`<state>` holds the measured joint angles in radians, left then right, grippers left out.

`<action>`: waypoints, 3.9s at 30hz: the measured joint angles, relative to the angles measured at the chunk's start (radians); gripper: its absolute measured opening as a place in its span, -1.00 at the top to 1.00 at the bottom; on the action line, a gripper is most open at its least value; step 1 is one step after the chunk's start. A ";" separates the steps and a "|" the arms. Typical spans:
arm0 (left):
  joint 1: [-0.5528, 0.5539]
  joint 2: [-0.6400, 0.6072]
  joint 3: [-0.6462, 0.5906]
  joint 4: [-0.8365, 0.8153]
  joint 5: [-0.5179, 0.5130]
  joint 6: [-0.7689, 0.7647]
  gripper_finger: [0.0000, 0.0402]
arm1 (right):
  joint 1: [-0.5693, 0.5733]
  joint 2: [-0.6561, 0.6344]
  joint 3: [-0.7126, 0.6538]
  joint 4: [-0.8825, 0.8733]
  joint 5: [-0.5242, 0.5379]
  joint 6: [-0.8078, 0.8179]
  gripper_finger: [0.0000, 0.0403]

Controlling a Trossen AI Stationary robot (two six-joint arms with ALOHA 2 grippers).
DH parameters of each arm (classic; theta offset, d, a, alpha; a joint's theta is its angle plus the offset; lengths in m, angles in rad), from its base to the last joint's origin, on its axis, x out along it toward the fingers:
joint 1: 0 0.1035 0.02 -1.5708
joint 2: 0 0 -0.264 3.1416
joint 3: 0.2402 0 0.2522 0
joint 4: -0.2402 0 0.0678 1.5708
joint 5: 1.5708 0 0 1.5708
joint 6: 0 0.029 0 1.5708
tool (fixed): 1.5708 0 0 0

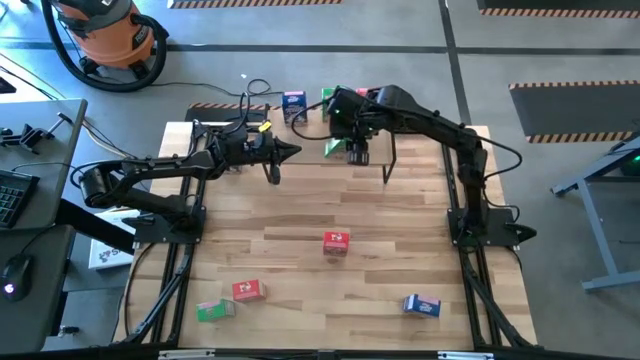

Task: Stack cereal on shelf
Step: Adjust the bottom green cereal box on the shelf

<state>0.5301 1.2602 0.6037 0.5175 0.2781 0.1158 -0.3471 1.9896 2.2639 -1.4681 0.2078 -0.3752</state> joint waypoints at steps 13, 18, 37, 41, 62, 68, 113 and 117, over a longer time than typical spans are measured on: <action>-0.001 0.000 0.000 0.003 0.036 -0.010 1.00 | 0.027 0.004 0.026 0.078 0.100 0.017 -0.17; -0.001 0.000 0.000 0.003 0.036 -0.010 1.00 | 0.027 0.003 0.026 0.105 0.139 0.015 -0.21; -0.001 0.000 0.000 -0.009 0.036 -0.010 1.00 | 0.042 -0.172 -0.182 0.181 0.123 0.089 0.83; 0.000 0.000 0.000 -0.027 0.034 -0.010 1.00 | 0.089 -0.283 -0.467 0.469 0.079 0.117 0.94; 0.001 0.281 0.173 0.112 -0.168 -0.045 1.00 | 0.046 -0.425 -1.311 1.747 0.151 0.229 1.00; 0.003 0.312 0.213 0.049 -0.211 -0.024 1.00 | 0.027 -0.425 -1.316 1.760 0.100 0.248 1.00; -0.015 0.304 0.260 -0.088 -0.090 -0.020 1.00 | -0.069 -0.478 -1.315 1.589 0.073 0.225 1.00; -0.033 0.304 0.260 -0.068 -0.089 0.007 1.00 | -0.072 -0.481 -1.315 1.566 0.072 0.240 1.00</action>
<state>0.4969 1.5642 0.8639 0.4499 0.1890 0.1227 -0.4191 1.5084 0.9489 0.0978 0.2802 -0.1352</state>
